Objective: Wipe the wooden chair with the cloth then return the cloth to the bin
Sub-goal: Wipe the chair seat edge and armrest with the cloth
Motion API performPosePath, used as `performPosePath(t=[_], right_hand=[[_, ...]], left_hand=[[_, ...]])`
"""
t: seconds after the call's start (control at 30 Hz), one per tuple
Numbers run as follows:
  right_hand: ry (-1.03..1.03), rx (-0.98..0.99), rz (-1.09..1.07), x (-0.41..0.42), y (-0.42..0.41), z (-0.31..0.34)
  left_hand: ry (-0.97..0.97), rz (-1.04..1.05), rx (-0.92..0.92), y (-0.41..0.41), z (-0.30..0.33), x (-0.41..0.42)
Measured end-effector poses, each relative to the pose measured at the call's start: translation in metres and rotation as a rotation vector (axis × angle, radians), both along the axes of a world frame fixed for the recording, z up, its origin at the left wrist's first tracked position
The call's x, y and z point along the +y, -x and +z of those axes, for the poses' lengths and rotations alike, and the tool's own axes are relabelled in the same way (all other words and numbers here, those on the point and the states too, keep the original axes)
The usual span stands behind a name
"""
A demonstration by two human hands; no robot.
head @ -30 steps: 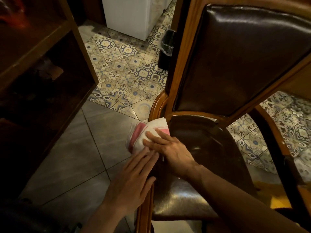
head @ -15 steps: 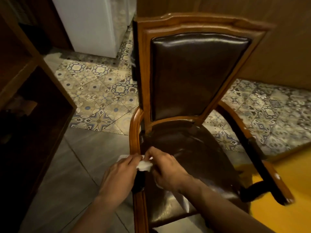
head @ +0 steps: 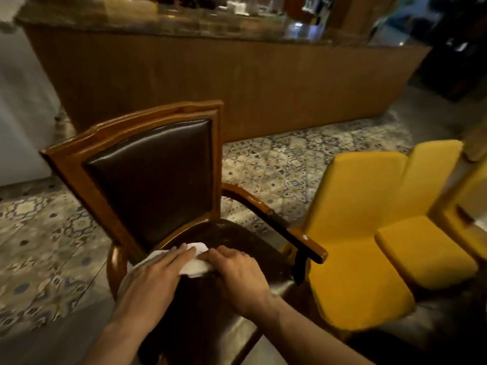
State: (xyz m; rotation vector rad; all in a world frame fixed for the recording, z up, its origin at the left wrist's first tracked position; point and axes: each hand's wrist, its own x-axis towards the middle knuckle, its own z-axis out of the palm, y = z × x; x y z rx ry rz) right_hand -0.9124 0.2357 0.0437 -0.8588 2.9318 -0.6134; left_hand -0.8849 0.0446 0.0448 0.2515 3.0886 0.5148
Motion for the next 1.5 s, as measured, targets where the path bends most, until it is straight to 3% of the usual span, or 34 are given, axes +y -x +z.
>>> performPosePath(t=[0.17,0.53,0.77,1.17,1.33,1.5], right_hand=[[-0.023,0.098,-0.156,0.057,0.001,0.030],[0.054,0.119,-0.390,0.151,0.051,0.042],[0.129,0.046,-0.400,0.186,0.083,0.010],[0.003,0.006,-0.612,0.230,0.095,-0.051],[-0.063,-0.023,-0.619,0.244,0.107,-0.083],[-0.178,-0.128,-0.531,0.253,0.125,-0.117]], left_hand=[[-0.003,-0.146,0.088,0.032,0.032,0.055],[-0.010,-0.363,0.071,0.116,0.058,0.167],[-0.020,-0.410,0.016,0.160,0.020,0.212],[-0.102,-0.637,-0.054,0.188,-0.058,0.257],[-0.056,-0.692,-0.035,0.214,-0.101,0.255],[0.059,-0.600,-0.045,0.263,-0.145,0.264]])
